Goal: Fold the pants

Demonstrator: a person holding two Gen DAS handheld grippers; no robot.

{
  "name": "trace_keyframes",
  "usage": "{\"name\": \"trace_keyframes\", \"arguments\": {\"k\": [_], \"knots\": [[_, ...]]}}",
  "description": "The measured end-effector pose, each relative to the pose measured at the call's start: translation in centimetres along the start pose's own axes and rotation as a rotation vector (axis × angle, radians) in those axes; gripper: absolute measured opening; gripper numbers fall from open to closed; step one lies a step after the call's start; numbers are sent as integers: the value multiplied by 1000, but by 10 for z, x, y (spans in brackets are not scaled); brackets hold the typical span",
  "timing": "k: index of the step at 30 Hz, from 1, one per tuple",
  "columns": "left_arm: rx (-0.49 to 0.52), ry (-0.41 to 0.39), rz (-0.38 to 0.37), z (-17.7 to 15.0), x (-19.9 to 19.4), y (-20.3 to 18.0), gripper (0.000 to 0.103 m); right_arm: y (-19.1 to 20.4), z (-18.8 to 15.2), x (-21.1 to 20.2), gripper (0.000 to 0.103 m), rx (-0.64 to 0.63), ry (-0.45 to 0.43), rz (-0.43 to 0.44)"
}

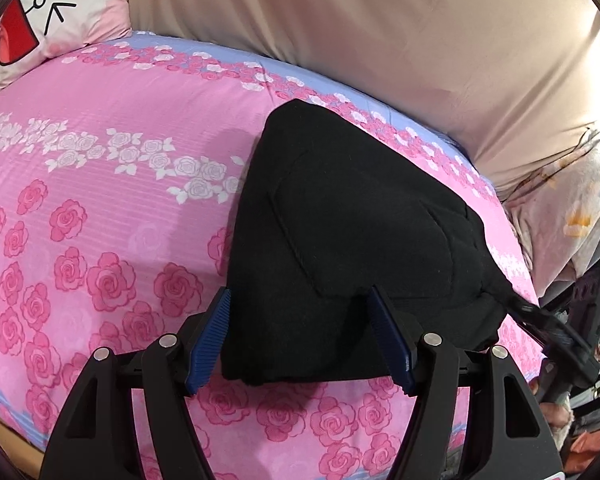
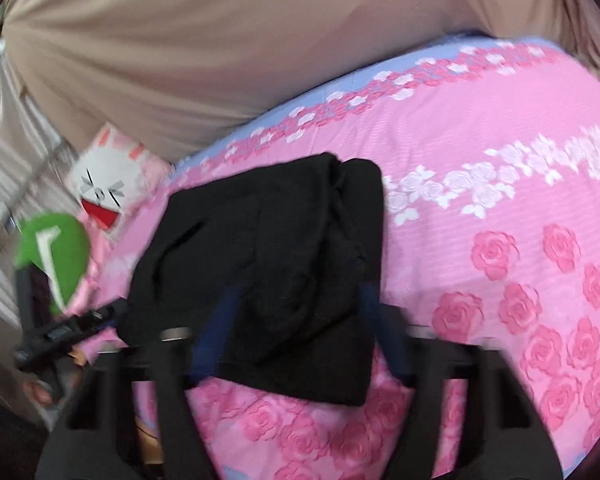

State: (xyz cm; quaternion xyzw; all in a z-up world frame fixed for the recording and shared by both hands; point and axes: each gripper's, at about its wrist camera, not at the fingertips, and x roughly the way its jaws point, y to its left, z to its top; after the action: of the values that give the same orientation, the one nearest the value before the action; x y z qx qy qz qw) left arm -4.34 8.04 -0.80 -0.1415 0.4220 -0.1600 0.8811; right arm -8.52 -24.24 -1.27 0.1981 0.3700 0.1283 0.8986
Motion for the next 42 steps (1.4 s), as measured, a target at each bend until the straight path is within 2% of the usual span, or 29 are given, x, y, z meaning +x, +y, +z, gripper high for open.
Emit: {"name": "trace_keyframes", "arguments": {"k": [1, 3, 5, 6, 8, 9, 11, 12, 13, 15, 17, 20, 21, 22, 23, 25, 26, 29, 31, 32, 33, 34, 35, 36, 37, 38, 39, 42], "knots": [[10, -2, 10, 0, -1, -3, 66, 4, 0, -4, 16, -7, -14, 6], [28, -9, 24, -1, -5, -6, 66, 15, 3, -27, 14, -37, -75, 14], [33, -17, 15, -1, -10, -7, 66, 19, 3, -42, 13, -56, -96, 15], [35, -19, 12, -2, -10, -7, 68, 14, 1, -41, 12, -60, -87, -15], [32, -18, 0, -3, -7, -6, 70, -4, -8, -20, 13, -67, -26, -172], [24, -14, -1, -3, -4, -5, 70, -13, -13, -11, 16, -45, 14, -187], [3, -5, 5, -5, 1, -2, 70, -31, -20, -11, 21, 81, 19, -113], [0, -5, 7, -4, 1, -2, 70, -35, -21, -17, 26, 118, 6, -92], [-6, -4, 1, -4, 0, 0, 70, -35, -19, -24, 45, 130, -18, -88], [-31, -3, -25, -2, -4, 6, 70, -32, -16, -37, 74, 137, -64, -80], [-65, -8, -44, -1, -8, 14, 70, -25, -12, -43, 76, 125, -78, -30], [-86, -17, -34, -1, -11, 22, 70, -17, -7, -32, 78, 121, -37, 64], [-90, -16, -34, -1, -11, 22, 70, -15, -5, -23, 83, 121, -16, 76], [-90, -12, -39, -2, -10, 21, 70, -12, -4, -14, 83, 118, -6, 68], [-85, -10, -41, -2, -10, 20, 70, -9, -6, -7, 81, 107, 0, 64], [-70, -9, -45, -3, -10, 15, 70, 3, -8, 4, 22, 58, 0, 36], [-62, -9, -48, -3, -11, 13, 70, 10, -7, 0, 17, 29, -19, 26], [-37, -27, -55, -1, -18, 6, 70, 24, -4, -34, 13, -35, -123, -6], [-25, -35, -57, -1, -19, 6, 71, 16, -8, -37, 13, -42, -113, -51], [-27, -38, -53, -1, -18, 7, 72, 7, -12, -30, 13, -33, -80, -77], [-33, -36, -52, -1, -15, 9, 72, -2, -17, -19, 16, -16, -43, -87], [-46, -19, -52, -2, -9, 11, 72, -9, -22, -12, 26, 7, -26, -86], [-64, 1, -52, -2, -2, 14, 72, -14, -26, -12, 31, 38, -33, -78], [-76, 15, -56, -3, 3, 15, 72, -15, -25, -15, 42, 49, -44, -85], [-85, 26, -59, -4, 6, 17, 72, -14, -24, -19, 62, 53, -55, -100], [-93, 34, -61, -5, 9, 19, 73, -14, -23, -21, 73, 53, -61, -110], [-100, 38, -65, -6, 11, 21, 75, -14, -22, -23, 90, 56, -61, -118], [-165, 63, -125, -8, 19, 34, 79, -20, -23, -15, 92, 98, -11, -51]]}}
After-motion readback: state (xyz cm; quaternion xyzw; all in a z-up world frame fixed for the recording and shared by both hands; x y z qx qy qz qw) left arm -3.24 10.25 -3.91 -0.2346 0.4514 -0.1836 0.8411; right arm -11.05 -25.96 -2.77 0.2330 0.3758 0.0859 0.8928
